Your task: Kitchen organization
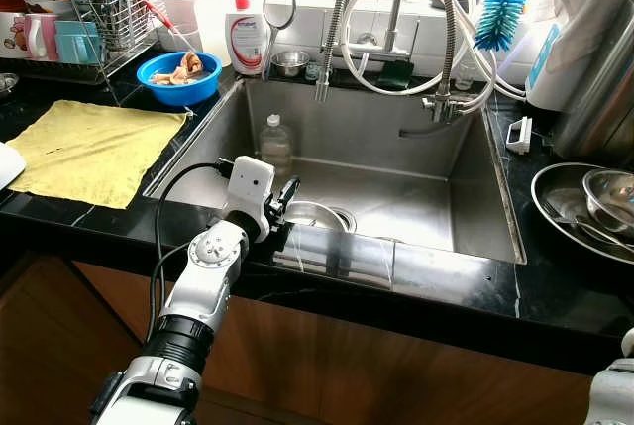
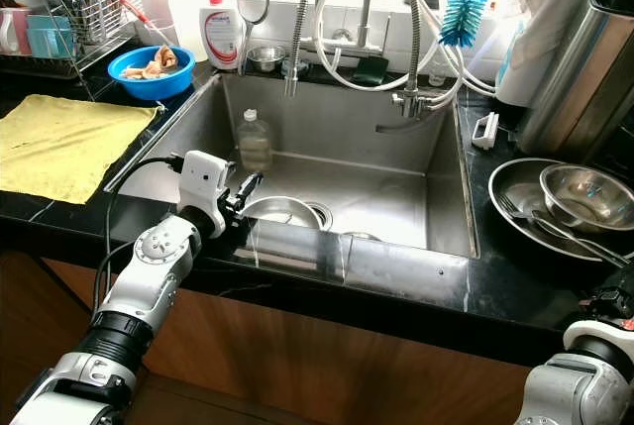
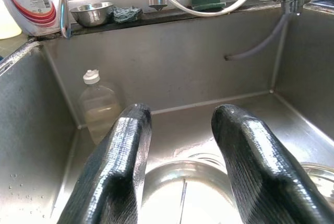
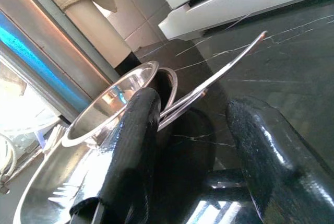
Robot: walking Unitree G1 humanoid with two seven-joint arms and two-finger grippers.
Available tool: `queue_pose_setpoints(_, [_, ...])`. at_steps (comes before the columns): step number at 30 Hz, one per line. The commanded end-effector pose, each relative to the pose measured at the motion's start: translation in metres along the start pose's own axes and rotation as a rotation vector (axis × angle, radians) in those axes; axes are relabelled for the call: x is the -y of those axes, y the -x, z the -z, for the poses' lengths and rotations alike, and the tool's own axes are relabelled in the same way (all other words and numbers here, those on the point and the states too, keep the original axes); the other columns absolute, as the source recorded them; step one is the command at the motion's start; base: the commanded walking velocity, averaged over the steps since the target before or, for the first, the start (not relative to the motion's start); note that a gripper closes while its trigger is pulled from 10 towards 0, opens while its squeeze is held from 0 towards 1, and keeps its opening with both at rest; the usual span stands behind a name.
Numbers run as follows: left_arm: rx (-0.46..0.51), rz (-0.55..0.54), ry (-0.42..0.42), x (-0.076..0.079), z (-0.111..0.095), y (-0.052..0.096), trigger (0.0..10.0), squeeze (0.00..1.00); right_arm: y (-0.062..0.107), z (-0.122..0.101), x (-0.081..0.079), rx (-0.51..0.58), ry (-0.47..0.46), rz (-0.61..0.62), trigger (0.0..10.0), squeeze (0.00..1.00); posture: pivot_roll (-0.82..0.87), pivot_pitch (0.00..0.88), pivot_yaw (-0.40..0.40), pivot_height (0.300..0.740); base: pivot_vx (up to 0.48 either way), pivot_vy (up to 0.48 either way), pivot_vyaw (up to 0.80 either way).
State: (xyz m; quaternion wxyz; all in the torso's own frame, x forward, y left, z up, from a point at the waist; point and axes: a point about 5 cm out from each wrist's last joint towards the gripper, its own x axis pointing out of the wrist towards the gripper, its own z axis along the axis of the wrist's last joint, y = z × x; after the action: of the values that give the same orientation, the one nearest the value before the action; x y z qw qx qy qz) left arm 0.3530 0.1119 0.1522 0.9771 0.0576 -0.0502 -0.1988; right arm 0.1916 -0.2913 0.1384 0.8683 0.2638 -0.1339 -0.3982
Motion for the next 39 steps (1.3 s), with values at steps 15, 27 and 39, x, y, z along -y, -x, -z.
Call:
queue_pose_setpoints(15, [0.012,0.013,-0.035,0.0,-0.002,0.003,10.0,0.0,-0.009,-0.002,-0.003,0.009,-0.036,-0.001,10.0,0.0,0.05,0.0,0.0,0.74,0.0,0.0,0.0])
queue_pose_setpoints(27, [0.011,0.025,-0.04,0.001,-0.001,0.003,10.0,0.0,-0.011,-0.003,-0.004,0.015,-0.058,-0.001,2.6,0.0,0.05,0.0,0.0,0.74,0.0,0.0,0.0])
queue_pose_setpoints(39, [0.011,0.037,-0.047,0.003,-0.002,0.003,10.0,0.0,-0.011,-0.002,-0.005,0.011,-0.065,-0.003,2.4,0.0,0.05,0.0,0.001,0.74,0.0,0.0,0.0])
